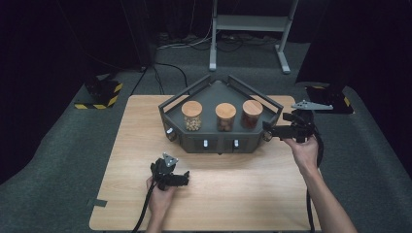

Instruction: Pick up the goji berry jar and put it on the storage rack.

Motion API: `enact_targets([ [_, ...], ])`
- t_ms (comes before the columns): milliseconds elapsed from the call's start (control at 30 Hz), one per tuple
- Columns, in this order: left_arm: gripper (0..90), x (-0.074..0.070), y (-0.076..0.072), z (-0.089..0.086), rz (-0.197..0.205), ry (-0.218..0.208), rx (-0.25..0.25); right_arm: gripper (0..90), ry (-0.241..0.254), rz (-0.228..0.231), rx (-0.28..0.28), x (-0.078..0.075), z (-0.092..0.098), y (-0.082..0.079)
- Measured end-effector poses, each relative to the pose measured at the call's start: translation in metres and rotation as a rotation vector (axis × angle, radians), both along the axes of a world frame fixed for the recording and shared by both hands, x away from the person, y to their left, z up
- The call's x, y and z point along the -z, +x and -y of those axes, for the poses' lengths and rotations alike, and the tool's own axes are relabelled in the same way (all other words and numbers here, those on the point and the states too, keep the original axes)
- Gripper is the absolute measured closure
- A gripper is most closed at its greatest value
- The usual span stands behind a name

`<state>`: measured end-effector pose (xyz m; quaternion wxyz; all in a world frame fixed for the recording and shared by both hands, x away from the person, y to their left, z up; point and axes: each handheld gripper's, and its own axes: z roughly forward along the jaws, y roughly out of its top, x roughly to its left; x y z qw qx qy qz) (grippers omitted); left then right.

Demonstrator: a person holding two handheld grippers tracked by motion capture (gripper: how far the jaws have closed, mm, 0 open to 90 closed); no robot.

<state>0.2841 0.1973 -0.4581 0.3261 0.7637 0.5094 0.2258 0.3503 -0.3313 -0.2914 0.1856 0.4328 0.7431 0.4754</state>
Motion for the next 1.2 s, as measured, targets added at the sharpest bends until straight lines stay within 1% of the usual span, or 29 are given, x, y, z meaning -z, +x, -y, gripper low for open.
enact_targets([
  [300,2.0,0.0,0.0,0.0,0.0,0.0,0.0,4.4,-0.008,0.003,0.003,0.003,0.004,-0.006],
  [567,2.0,0.0,0.0,0.0,0.0,0.0,0.0,4.5,-0.025,0.006,0.0,0.008,0.007,-0.012],
  [733,2.0,0.0,0.0,0.0,0.0,0.0,0.0,4.6,-0.016,0.01,0.0,0.012,0.009,-0.016],
  [967,2.0,0.0,0.0,0.0,0.0,0.0,0.0,4.8,-0.029,0.019,0.001,0.016,0.01,-0.022],
  [1200,2.0,0.0,0.0,0.0,0.0,0.0,0.0,4.9,-0.025,0.021,0.011,0.021,0.014,-0.026],
])
